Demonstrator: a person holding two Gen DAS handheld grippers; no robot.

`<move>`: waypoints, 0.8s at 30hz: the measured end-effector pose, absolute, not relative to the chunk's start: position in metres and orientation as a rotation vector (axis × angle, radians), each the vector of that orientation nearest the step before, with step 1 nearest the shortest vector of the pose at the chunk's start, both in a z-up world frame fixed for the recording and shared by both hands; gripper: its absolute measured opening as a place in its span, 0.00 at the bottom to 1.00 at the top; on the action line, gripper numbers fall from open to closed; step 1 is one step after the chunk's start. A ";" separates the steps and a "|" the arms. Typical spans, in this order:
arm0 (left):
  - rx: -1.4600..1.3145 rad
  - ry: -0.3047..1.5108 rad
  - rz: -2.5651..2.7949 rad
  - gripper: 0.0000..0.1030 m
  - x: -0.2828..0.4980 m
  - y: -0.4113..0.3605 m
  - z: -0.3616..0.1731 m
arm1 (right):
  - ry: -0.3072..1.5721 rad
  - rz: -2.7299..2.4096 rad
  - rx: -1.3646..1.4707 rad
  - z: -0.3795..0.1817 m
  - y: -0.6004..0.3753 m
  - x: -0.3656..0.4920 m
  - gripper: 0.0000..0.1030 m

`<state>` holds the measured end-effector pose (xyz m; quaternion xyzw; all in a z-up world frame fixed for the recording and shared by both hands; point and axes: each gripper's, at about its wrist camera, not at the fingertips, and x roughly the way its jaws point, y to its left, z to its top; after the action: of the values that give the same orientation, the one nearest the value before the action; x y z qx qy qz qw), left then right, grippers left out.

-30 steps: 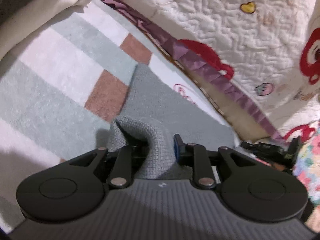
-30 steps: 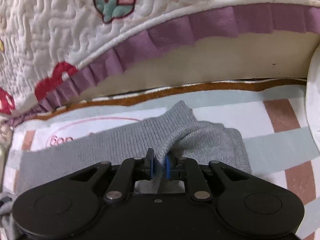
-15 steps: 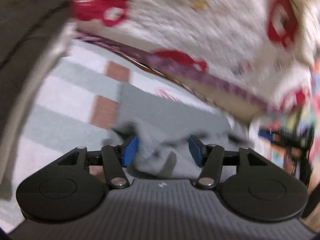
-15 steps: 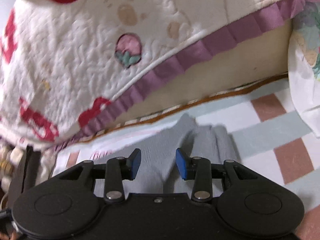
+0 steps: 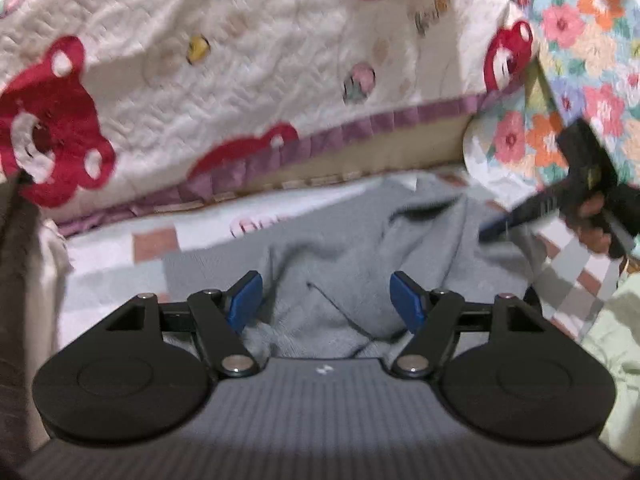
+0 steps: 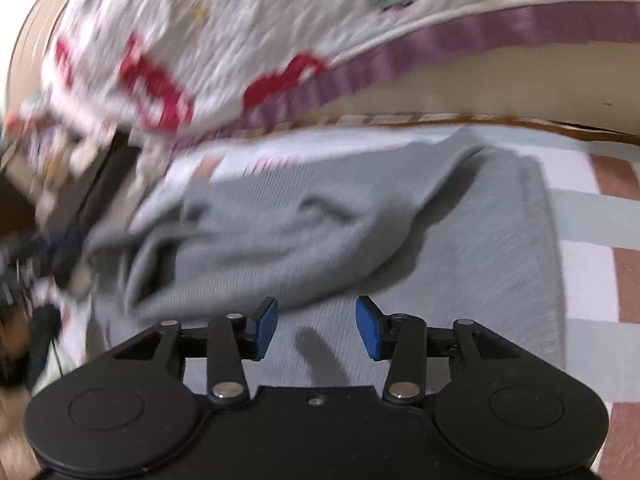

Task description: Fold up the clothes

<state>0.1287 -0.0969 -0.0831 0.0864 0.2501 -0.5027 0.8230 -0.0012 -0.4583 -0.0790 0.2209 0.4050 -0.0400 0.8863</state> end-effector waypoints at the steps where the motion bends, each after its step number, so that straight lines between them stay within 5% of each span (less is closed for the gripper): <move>1: 0.185 0.514 -1.073 0.76 0.128 -0.095 -0.080 | 0.879 -0.071 0.397 -0.084 -0.451 0.001 0.48; 7: 0.370 0.569 -1.142 0.77 0.100 -0.144 -0.102 | 0.951 -0.038 0.116 -0.102 -0.419 0.019 0.50; 12: 0.541 0.514 -1.068 0.78 0.080 -0.199 -0.124 | 0.923 -0.068 0.118 -0.106 -0.424 0.040 0.61; 15: 0.501 0.671 -1.031 0.78 0.117 -0.220 -0.135 | 0.912 -0.066 0.103 -0.108 -0.428 0.051 0.63; 16: 0.492 0.728 -1.050 0.75 0.129 -0.225 -0.138 | 0.901 -0.072 0.107 -0.109 -0.429 0.055 0.63; 17: 0.507 0.749 -1.059 0.59 0.138 -0.230 -0.139 | 0.888 -0.082 0.119 -0.107 -0.433 0.059 0.63; 18: 0.551 0.725 -1.055 0.32 0.144 -0.236 -0.137 | 0.876 -0.091 0.131 -0.106 -0.436 0.062 0.63; 19: 0.594 0.701 -1.050 0.23 0.149 -0.241 -0.136 | 0.866 -0.101 0.141 -0.105 -0.439 0.067 0.63; 24: 0.474 0.719 -0.955 0.18 0.214 -0.246 -0.123 | 0.855 -0.199 0.147 -0.101 -0.462 0.092 0.63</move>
<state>0.2136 -0.2458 -0.1235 0.2208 0.3352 -0.4452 0.8004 0.0924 -0.4615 -0.1009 0.0709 0.4133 -0.0964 0.9027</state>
